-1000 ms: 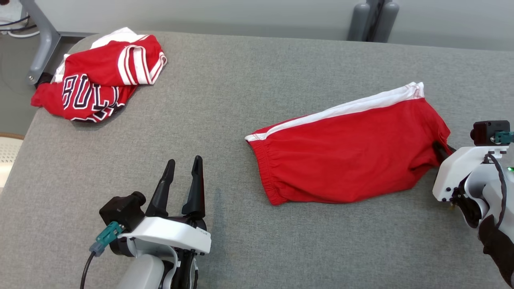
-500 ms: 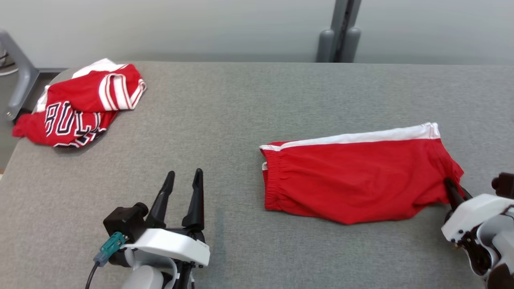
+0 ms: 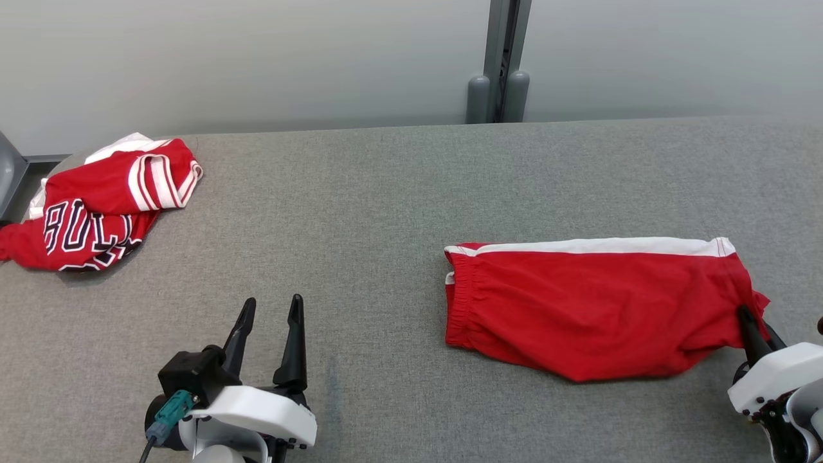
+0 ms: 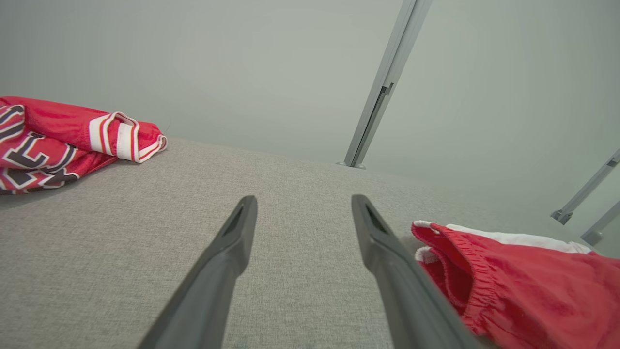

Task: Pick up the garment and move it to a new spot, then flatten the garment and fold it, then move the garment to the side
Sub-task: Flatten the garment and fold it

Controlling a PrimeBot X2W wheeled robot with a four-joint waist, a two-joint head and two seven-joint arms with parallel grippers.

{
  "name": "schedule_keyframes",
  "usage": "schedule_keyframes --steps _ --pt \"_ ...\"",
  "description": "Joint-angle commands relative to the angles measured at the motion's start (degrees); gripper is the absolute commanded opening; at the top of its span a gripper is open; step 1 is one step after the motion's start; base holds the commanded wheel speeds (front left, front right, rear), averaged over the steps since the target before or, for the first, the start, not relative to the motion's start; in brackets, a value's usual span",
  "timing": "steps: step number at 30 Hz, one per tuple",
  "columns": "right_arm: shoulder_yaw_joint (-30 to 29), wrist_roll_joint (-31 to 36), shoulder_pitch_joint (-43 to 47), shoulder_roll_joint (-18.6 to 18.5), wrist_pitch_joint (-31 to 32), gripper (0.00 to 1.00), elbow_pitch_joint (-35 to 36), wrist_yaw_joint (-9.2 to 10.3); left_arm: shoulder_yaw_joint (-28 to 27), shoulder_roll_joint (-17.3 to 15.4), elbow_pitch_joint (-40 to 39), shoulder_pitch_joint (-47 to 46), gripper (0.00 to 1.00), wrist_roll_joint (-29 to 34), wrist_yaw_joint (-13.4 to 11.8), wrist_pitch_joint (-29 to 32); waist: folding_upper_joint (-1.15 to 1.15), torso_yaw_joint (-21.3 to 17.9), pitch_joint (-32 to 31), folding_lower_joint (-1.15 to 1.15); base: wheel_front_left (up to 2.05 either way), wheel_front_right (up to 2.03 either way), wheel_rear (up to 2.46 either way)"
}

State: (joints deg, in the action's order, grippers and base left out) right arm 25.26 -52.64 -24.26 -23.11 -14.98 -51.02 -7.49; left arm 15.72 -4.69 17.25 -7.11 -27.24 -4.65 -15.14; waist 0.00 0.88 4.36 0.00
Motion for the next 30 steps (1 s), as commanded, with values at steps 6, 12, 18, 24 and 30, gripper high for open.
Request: schedule_keyframes --steps 6,12,18,24,30 --pt "-3.1 3.4 2.2 0.6 -0.3 0.0 0.9 -0.01 -1.4 -0.1 1.3 0.6 1.0 1.7 0.5 0.0 0.0 0.8 -1.0 0.0 0.0 0.0 0.0" --pt "-3.5 6.1 0.7 0.6 -0.3 0.0 3.9 -0.01 -2.3 0.6 2.1 0.6 1.0 2.1 1.0 0.0 0.0 2.6 -2.0 0.0 0.0 0.0 0.0" --pt "-1.9 8.9 -0.6 1.6 2.6 0.0 11.9 -0.01 -2.8 1.1 2.3 0.9 1.0 1.8 1.5 0.0 0.0 4.2 -3.0 0.0 0.0 0.0 0.0" --pt "1.8 11.8 -2.3 5.5 8.1 0.0 19.2 -0.01 -3.3 1.5 2.1 0.5 1.0 1.5 1.7 0.0 0.0 5.4 -3.0 0.0 0.0 0.0 0.0" --pt "6.1 13.8 -3.2 9.2 12.1 0.0 20.5 -0.01 -3.5 1.6 2.0 -0.6 1.0 1.4 2.0 0.0 0.0 6.8 -2.2 0.0 0.0 0.0 0.0"
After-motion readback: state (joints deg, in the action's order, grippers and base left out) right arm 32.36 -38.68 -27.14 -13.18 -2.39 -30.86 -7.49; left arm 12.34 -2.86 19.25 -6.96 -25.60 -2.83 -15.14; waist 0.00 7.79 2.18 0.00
